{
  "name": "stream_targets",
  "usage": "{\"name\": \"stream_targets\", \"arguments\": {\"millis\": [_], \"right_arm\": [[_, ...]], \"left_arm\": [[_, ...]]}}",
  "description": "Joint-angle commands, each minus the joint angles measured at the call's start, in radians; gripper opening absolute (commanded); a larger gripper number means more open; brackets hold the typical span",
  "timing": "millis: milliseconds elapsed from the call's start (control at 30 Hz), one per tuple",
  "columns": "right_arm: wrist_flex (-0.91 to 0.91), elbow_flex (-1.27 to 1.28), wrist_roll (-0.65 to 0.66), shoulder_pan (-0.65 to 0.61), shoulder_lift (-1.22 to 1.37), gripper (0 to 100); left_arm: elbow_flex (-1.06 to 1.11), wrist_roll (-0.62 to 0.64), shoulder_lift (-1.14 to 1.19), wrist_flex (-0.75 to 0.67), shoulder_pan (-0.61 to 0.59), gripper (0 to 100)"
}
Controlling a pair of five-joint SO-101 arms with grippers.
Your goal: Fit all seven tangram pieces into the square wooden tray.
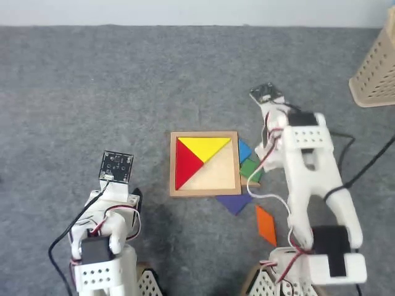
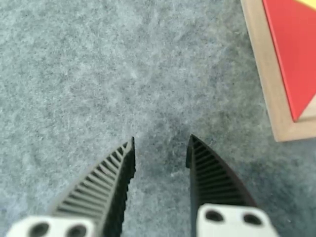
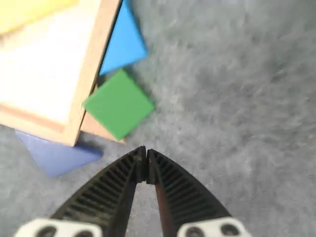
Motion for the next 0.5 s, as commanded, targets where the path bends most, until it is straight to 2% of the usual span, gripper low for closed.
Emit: {"name": "stream_targets", "arguments": {"millis": [0, 100, 233, 333, 467], "right_arm": [[0.148, -0.071, 0.021, -0.013, -0.015, 6.3], [0.157, 0.084, 0.069, -0.14, -0.082, 11.0], [0.054, 0.361, 0.077, -0.268, -0.265, 13.0], [0.041, 0.477, 0.077, -0.292, -0.363, 18.7], [0.041, 0.489, 0.087, -0.255, -0.325, 27.1]], "left_arm": [[-0.012, -0.005, -0.006, 0.005, 0.002, 17], [-0.012, -0.005, -0.006, 0.005, 0.003, 17], [-0.012, -0.005, -0.006, 0.005, 0.002, 17], [-0.012, -0.005, -0.006, 0.005, 0.002, 17], [-0.012, -0.005, -0.006, 0.005, 0.002, 17]]}}
